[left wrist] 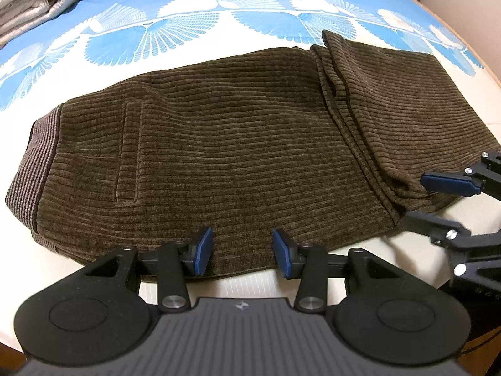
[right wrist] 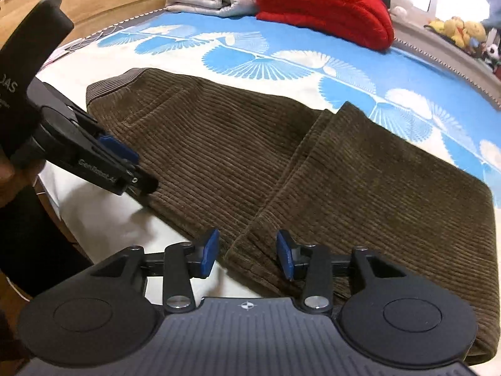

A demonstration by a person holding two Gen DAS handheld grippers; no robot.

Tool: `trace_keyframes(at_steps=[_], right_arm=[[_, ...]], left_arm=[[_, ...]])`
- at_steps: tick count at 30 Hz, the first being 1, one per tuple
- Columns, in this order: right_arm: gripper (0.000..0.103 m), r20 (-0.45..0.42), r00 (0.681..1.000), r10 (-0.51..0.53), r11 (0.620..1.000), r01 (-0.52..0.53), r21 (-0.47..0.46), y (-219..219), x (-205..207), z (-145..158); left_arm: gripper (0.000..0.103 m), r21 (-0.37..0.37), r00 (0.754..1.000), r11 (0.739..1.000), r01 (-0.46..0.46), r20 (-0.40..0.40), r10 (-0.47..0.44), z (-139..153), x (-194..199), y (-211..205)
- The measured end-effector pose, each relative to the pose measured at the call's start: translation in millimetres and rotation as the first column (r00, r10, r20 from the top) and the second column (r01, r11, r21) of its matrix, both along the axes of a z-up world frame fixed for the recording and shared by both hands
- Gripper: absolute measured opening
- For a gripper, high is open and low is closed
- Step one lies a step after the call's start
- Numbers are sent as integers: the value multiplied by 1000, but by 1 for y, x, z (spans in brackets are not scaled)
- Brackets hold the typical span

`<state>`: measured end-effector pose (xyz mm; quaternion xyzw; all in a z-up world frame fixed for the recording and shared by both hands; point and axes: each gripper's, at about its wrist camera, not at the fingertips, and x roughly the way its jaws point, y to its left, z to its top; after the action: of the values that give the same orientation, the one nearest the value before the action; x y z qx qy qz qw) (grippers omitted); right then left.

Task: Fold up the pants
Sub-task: 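Lay the hems over the pants with the right tool, folding the legs in half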

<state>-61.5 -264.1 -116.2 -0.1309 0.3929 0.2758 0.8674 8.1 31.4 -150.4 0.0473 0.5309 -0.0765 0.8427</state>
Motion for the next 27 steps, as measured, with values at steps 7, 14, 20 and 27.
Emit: trace_keyframes(at_steps=[7, 14, 20, 27], right_arm=[[32, 61, 997, 43, 996, -38, -83, 9, 0, -2], [25, 195, 949, -247, 944, 191, 269, -41, 11, 96], [25, -82, 989, -121, 982, 131, 134, -5, 13, 18], [29, -29, 975, -219, 950, 220, 223, -46, 9, 48]], left_arm=[[48, 0, 1000, 1000, 0, 2, 0, -2, 1, -1], [49, -22, 1000, 1000, 7, -3, -7, -1, 1, 5], [49, -28, 1000, 1000, -1, -6, 0, -2, 1, 6], [51, -30, 1000, 1000, -3, -7, 3, -1, 2, 7]])
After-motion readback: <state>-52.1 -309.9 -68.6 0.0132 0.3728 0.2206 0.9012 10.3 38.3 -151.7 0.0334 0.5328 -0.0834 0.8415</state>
